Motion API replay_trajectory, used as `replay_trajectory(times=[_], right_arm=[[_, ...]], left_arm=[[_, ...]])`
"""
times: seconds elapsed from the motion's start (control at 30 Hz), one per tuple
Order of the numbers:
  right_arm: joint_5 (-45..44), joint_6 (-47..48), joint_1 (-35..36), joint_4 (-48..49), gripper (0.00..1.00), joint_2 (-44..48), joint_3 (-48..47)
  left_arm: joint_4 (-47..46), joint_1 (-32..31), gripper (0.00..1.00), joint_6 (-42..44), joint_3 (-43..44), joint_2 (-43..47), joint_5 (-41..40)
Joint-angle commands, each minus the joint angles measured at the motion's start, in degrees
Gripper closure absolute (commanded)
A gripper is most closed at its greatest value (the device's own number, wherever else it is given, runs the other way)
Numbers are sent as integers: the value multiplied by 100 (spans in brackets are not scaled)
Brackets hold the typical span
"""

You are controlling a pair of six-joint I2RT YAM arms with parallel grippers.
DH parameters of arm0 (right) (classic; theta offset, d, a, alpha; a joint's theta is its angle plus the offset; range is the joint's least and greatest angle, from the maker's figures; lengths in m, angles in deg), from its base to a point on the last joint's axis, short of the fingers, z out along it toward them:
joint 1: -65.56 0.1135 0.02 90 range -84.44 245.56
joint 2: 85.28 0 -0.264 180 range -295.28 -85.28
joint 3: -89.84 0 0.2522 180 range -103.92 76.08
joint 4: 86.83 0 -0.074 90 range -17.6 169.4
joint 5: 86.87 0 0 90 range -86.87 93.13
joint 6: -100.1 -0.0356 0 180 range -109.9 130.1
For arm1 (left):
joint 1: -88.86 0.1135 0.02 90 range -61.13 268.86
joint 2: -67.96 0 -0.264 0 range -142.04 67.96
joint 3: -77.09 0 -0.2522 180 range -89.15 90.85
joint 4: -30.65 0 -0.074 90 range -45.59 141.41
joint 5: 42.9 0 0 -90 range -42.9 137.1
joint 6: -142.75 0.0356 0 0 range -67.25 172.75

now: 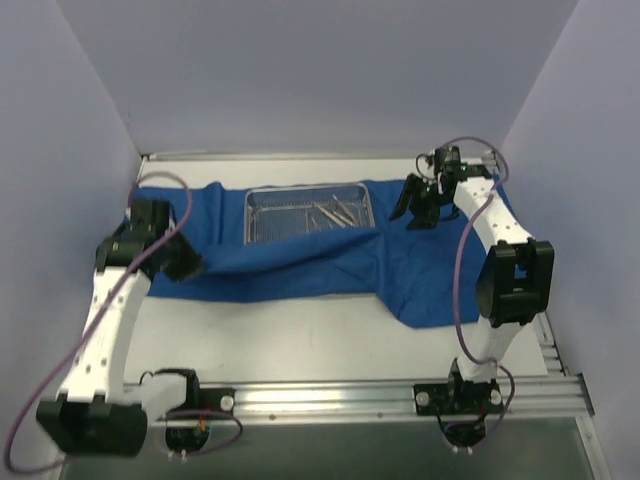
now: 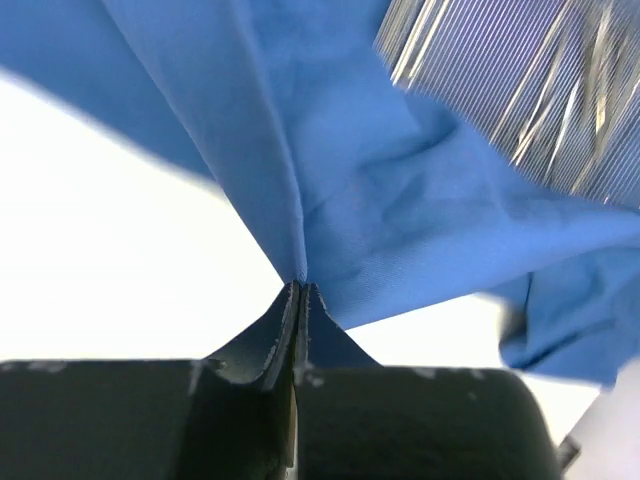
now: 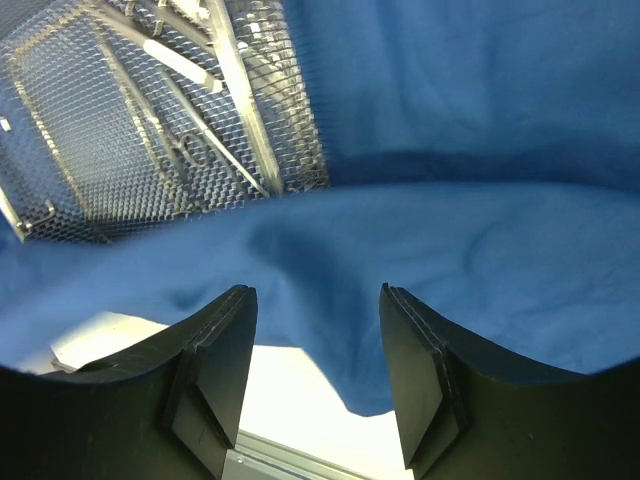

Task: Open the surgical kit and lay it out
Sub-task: Open the surgical kit at the center of the board, then smooth out the surgical kit at the center of the board.

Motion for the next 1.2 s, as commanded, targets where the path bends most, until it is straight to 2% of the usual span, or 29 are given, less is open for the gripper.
replay_trajectory(times=[0.0,0.03,0.13,0.23,0.33,0.37,0.4,0.5,0.57,0.7,0.73,0.8,0.83,0.9,0.93,1.0,1.03,1.17], right_arm=[[-129,-56,-5,-106,48,-261,-221],[-120,-74,3,-79,49,-305,-186],[-137,-91,65,-70,49,-394,-133],[-190,-56,83,-105,49,-438,-168],[-199,-39,91,-149,47,-525,-273],[-199,-39,91,-158,46,-552,-309],[-225,-47,91,-175,46,-595,-361],[-366,-56,91,-176,43,-640,-625],[-567,-65,74,-210,42,-710,-835],[-743,-30,-102,-150,45,-1052,-1178],[-805,5,-180,-140,48,-1123,-1266],[-946,5,-225,-9,52,-1298,-1451],[-946,-30,-260,105,60,-1343,-1451],[-929,-65,-260,447,73,-1465,-1451],[-920,-91,-260,509,88,-1536,-1478],[-902,-144,-278,563,98,-1807,-1670],[-841,-144,-278,554,100,-1896,-1750],[-648,-92,-295,615,100,-2257,-2058]], left_arm=[[856,78,98,-202,-829,926,552],[1050,87,98,-255,-952,1460,562],[1728,113,97,-457,-1234,2252,579],[2019,131,72,-519,-1182,2580,597],[1941,131,59,-405,-858,2686,597],[1879,131,47,-300,-770,2695,536],[1661,131,40,-230,-664,2678,475],[933,131,34,17,-321,2275,386],[614,131,36,52,-119,1591,334],[-272,139,59,184,592,254,211],[-388,166,68,245,759,-244,167],[-634,253,78,394,1347,-748,105],[-705,271,82,474,1549,-1228,166],[-784,297,84,518,2067,-1697,-44],[-785,350,88,544,2235,-2195,16],[-480,577,96,519,2804,-2716,9],[-312,605,98,475,3000,-3258,-44],[322,728,98,404,3730,-4500,-282]])
